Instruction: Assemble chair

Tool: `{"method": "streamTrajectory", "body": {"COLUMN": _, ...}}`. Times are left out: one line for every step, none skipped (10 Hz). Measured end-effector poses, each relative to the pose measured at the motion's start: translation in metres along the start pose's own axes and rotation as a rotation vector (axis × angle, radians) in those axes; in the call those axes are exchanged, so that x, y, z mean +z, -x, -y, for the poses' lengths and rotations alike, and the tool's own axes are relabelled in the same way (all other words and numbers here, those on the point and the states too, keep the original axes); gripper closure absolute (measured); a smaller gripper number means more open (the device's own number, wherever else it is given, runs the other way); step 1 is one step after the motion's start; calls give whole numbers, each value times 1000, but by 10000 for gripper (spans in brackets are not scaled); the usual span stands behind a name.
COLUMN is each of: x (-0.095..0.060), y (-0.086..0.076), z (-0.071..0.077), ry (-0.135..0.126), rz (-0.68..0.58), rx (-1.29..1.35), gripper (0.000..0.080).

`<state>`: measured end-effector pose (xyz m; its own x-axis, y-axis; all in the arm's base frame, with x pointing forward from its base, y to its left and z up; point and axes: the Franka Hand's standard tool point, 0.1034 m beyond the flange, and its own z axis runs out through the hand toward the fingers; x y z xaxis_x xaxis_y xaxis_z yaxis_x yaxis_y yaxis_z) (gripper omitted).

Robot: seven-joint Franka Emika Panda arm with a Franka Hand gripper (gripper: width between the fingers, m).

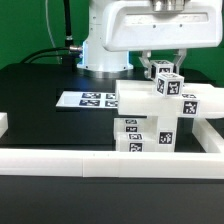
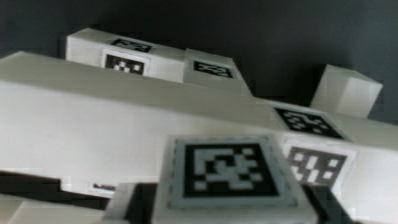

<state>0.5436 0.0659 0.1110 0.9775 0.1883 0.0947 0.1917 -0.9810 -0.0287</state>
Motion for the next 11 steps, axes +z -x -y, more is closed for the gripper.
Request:
{"method": "streamTrajectory", "body": {"x": 0, "y": 0, "z": 0, "ry": -1, "rz": 0, "rx": 85, "gripper": 526}}
{"method": "streamTrajectory", "body": {"x": 0, "y": 0, "z": 0, "ry": -2, "rz": 0, "rx": 142, "gripper": 526}}
{"method": "streamTrajectory", "body": {"x": 0, "y": 0, "z": 1, "ry": -3, "rz": -1, "rx": 214, "gripper": 526}}
{"method": "streamTrajectory", "body": {"x": 0, "y": 0, "z": 1, "ry": -6, "rz": -1, "rx": 289, "gripper": 526}}
{"method": "streamTrajectory", "body": {"x": 0, "y": 0, "z": 1, "ry": -8, "rz": -1, "rx": 337, "gripper": 526}}
{"method": "streamTrajectory", "body": {"x": 0, "y": 0, "z": 2, "ry": -10, "rz": 0, "rx": 419, "gripper": 526}}
{"method": "streamTrajectory", "body": {"x": 0, "y": 0, "z": 2, "ry": -11, "rz": 0, "rx": 477, "gripper": 526}}
{"method": "streamTrajectory", "body": {"x": 0, "y": 0, "z": 0, "ry": -19, "rz": 0, "rx": 525, "gripper": 526}}
{"method": "streamTrajectory", "body": {"x": 1, "y": 1, "z": 0, "ry": -31, "rz": -7, "rx": 647, "gripper": 526}}
{"method": "streamTrajectory", "body": {"x": 2, "y": 2, "z": 0, "ry": -47, "rz": -8, "rx": 748, "gripper": 526}}
{"method": "streamTrajectory", "body": {"x": 3, "y": 2, "z": 1, "ry": -61, "rz": -10, "rx": 878, "gripper": 526}}
